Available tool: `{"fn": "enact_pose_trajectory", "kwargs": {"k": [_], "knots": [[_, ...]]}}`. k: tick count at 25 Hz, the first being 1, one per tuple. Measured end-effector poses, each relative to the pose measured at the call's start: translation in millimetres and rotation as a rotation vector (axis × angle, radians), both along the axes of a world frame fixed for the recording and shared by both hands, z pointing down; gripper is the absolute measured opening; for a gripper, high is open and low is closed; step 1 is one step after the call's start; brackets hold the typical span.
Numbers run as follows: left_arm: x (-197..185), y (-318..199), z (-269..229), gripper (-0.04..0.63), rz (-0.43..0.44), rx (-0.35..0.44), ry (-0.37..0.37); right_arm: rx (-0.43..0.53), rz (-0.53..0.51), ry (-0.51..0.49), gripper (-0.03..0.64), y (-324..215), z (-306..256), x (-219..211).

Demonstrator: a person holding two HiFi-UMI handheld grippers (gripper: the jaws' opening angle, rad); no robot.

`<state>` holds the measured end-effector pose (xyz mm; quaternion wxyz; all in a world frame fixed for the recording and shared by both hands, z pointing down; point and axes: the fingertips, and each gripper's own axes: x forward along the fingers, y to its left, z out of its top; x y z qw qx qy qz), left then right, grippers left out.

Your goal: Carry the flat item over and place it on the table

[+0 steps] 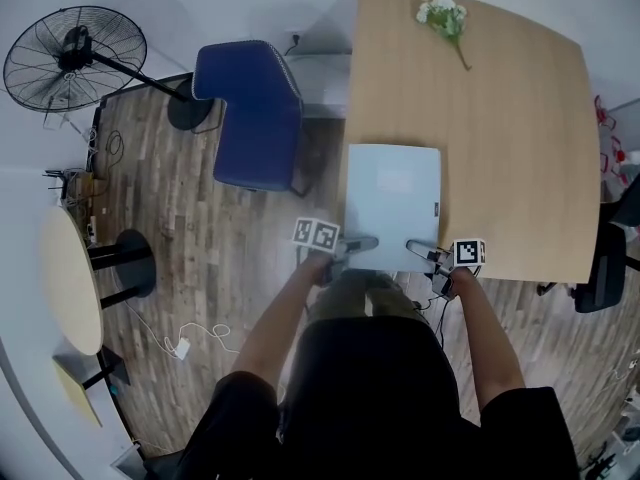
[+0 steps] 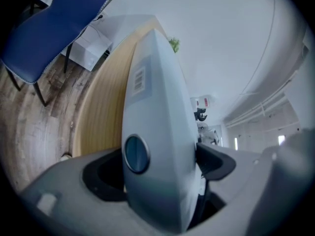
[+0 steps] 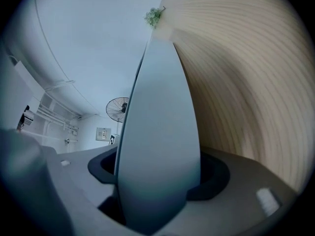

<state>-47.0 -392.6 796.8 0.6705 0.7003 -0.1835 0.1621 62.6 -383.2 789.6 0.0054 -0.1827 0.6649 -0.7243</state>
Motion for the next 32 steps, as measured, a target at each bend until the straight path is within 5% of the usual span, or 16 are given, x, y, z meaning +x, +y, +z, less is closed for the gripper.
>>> {"fn": "enact_pose_trajectory", "kwargs": {"k": [7, 13, 25, 32], "knots": [[3, 0, 3, 0.446, -0.027, -0.013, -0.081, 0.052, 0.017, 0.17, 0.406, -6, 6, 12], [-7, -4, 7, 0.469, -0.015, 0.115, -0.311, 0.097, -0.047, 0.275, 0.417, -5, 8, 15], [-12, 4, 8, 0.479, -0.085, 0.089, -0.349, 0.065, -0.154, 0.349, 0.423, 24, 9, 28], [-10, 12, 7, 0.472, -0.148, 0.101, -0.345, 0.07, -0.095, 0.338, 0.357, 30, 12, 44]]}}
